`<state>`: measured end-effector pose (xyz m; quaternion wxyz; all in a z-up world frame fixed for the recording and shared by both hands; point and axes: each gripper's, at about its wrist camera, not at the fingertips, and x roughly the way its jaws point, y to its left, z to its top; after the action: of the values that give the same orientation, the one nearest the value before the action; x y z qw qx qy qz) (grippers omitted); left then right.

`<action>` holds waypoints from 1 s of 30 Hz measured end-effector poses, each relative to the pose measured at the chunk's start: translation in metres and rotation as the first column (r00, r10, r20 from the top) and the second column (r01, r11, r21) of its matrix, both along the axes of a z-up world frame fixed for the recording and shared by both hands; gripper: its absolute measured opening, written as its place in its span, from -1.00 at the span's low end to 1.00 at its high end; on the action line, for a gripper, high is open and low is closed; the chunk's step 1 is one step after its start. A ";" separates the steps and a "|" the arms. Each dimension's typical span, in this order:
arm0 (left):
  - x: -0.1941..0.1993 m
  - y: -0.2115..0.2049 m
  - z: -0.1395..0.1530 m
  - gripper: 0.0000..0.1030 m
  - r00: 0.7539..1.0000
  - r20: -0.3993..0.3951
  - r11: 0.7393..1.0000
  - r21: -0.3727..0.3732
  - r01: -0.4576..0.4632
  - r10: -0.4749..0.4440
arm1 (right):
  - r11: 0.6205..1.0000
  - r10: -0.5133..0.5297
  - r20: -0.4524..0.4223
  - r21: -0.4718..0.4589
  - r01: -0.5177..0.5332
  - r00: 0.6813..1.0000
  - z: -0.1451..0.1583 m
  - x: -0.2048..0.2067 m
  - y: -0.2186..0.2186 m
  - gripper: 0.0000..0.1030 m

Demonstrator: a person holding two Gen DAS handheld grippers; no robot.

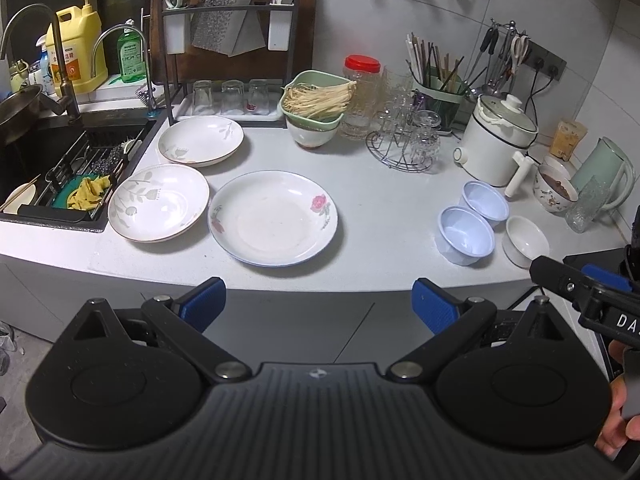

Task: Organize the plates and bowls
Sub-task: 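Move both grippers down to the rim of the leaf-pattern plate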

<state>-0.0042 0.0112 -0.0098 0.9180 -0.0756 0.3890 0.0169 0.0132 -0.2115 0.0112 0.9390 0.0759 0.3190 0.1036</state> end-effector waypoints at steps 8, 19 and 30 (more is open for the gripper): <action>0.033 0.034 -0.006 0.96 1.000 0.001 1.000 -0.015 0.001 -0.001 | 1.000 -0.023 -0.013 -0.005 0.023 1.000 -0.005 0.024 0.023 1.00; 0.084 0.108 -0.016 0.96 0.999 -0.021 0.998 -0.041 -0.049 0.048 | 0.999 -0.035 -0.033 0.007 0.035 0.999 -0.010 0.064 0.068 1.00; 0.137 0.183 -0.038 0.96 0.999 -0.038 0.996 -0.077 -0.041 0.038 | 0.999 0.036 -0.083 -0.016 -0.037 0.996 -0.018 0.104 0.143 0.90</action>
<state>0.1326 0.1938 -0.0482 0.9066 -0.1186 0.4043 0.0213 0.1172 -0.0684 -0.0064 0.9237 0.0658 0.3597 0.1148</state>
